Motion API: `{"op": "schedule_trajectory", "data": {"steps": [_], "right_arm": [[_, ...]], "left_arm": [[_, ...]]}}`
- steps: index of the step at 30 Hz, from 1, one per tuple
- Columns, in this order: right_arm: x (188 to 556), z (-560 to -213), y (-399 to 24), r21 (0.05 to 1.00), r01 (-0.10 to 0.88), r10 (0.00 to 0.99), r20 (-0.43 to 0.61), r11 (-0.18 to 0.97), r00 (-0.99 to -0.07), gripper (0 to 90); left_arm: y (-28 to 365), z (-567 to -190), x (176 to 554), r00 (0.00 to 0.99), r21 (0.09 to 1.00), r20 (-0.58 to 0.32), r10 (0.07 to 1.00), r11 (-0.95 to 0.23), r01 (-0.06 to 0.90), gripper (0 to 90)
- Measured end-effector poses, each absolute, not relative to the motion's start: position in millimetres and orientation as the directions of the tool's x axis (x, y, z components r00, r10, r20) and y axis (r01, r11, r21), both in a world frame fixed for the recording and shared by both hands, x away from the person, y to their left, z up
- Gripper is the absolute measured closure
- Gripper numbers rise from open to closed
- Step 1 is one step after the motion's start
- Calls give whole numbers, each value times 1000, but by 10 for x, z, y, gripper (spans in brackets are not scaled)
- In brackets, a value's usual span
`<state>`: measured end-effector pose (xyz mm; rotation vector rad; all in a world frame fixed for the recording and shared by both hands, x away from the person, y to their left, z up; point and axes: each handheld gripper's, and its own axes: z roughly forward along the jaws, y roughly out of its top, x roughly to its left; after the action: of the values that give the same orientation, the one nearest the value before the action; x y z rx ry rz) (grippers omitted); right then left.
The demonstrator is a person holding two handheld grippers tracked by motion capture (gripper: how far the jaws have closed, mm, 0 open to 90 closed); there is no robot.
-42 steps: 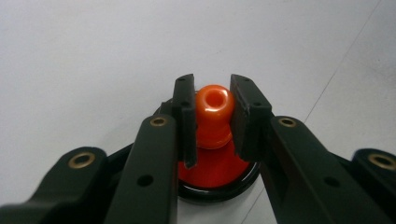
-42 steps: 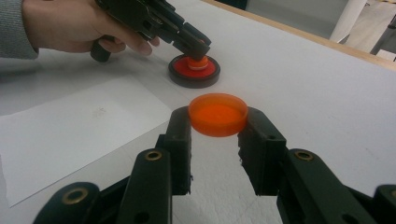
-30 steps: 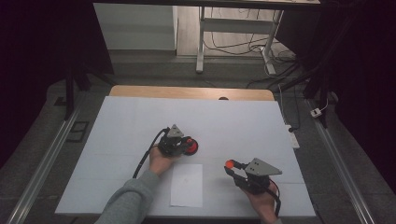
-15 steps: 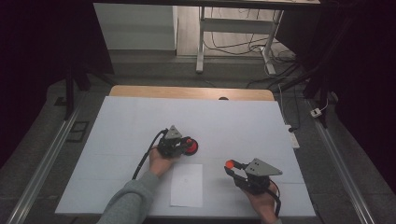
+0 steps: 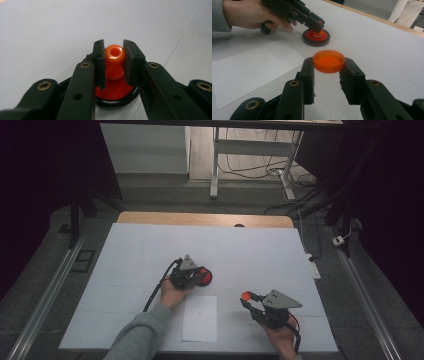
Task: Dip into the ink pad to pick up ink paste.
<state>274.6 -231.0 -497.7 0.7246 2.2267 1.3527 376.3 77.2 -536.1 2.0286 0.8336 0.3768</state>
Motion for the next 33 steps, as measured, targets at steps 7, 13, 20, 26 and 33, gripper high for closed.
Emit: {"op": "schedule_trajectory", "data": {"steps": [7, 13, 20, 26, 33], "right_arm": [[2747, -4973, -2316, 900, 207, 634, -94, 384, -768, 647], [2748, -4972, -2318, 897, 213, 632, -90, 386, -770, 647], [2755, -4978, -2339, 903, 212, 635, -82, 373, -768, 646], [2751, -4973, -2344, 904, 211, 639, -84, 373, -765, 646], [2755, -4975, -2344, 900, 212, 635, -87, 380, -767, 646]], "left_arm": [[787, -5363, 3771, 729, 825, -62, 681, -377, 422, 737], [796, -5362, 3783, 727, 826, -85, 682, -360, 434, 735], [924, -5274, 3831, 708, 860, -177, 683, -243, 449, 733], [1016, -5033, 3802, 719, 876, -183, 671, -220, 429, 732], [1125, -4958, 3761, 721, 869, -193, 666, -225, 441, 732]]}}
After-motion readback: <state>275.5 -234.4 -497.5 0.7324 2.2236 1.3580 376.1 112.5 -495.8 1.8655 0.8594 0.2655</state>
